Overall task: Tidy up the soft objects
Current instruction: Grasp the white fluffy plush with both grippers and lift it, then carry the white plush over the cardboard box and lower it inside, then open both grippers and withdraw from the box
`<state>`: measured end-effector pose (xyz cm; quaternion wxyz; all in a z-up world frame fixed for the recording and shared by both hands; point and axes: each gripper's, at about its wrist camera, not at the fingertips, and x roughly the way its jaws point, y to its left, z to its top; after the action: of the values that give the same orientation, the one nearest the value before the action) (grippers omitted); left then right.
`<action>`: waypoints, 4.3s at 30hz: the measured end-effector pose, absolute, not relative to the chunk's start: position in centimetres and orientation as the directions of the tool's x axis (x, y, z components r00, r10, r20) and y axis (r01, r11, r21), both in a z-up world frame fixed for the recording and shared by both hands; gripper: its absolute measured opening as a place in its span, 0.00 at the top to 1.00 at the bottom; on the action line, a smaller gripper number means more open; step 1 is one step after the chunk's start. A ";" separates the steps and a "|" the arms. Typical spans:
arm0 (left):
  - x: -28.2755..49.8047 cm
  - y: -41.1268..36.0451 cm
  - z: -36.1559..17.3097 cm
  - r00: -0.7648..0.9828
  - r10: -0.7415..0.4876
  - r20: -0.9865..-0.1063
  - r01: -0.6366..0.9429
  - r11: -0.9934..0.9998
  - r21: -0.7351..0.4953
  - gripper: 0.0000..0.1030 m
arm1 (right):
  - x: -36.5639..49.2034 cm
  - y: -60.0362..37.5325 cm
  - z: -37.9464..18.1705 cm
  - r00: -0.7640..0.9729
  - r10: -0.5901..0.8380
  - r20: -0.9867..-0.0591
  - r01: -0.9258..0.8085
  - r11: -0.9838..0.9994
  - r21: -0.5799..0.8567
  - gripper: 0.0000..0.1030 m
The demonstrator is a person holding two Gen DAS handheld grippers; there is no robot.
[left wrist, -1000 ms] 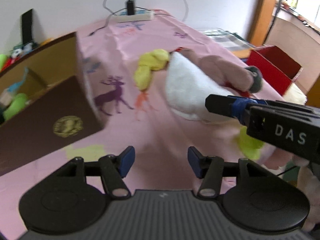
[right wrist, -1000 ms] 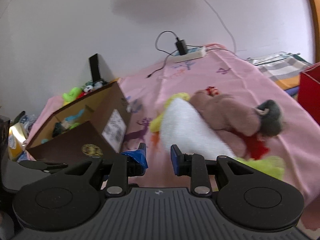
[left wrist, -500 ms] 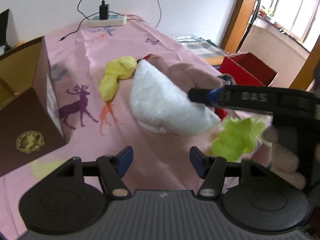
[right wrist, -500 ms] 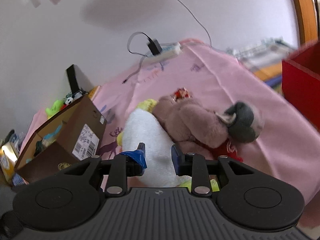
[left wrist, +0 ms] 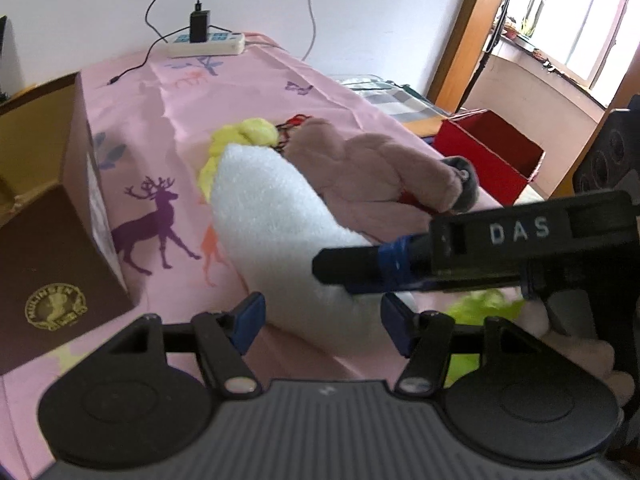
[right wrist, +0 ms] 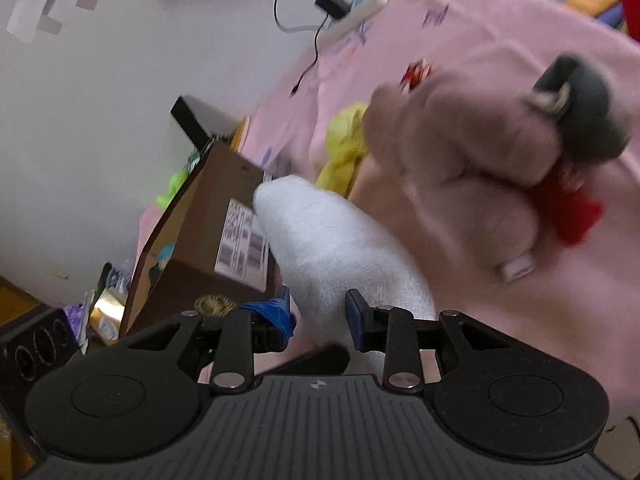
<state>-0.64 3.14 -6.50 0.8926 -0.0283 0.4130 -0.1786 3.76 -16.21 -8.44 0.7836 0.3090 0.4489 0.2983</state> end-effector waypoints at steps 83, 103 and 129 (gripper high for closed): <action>6.1 25.0 -1.9 0.567 -0.149 -0.811 0.113 0.988 -0.102 0.57 | 11.4 8.2 -0.9 0.196 0.717 -0.669 -0.511 0.657 0.554 0.91; 6.4 24.4 -2.2 0.574 0.009 -0.819 0.014 1.000 0.021 0.29 | 11.3 9.4 -0.8 0.248 0.662 -0.708 -0.568 0.691 0.447 0.88; -0.3 19.7 4.2 0.704 0.162 -0.692 -0.124 0.987 0.106 0.28 | 6.6 3.5 3.5 0.526 0.540 -0.657 -0.557 0.802 0.214 0.87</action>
<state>-0.27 19.71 4.22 0.9226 0.0255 0.3770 0.0776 6.57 3.47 3.51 0.8735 -0.0115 0.3717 0.3142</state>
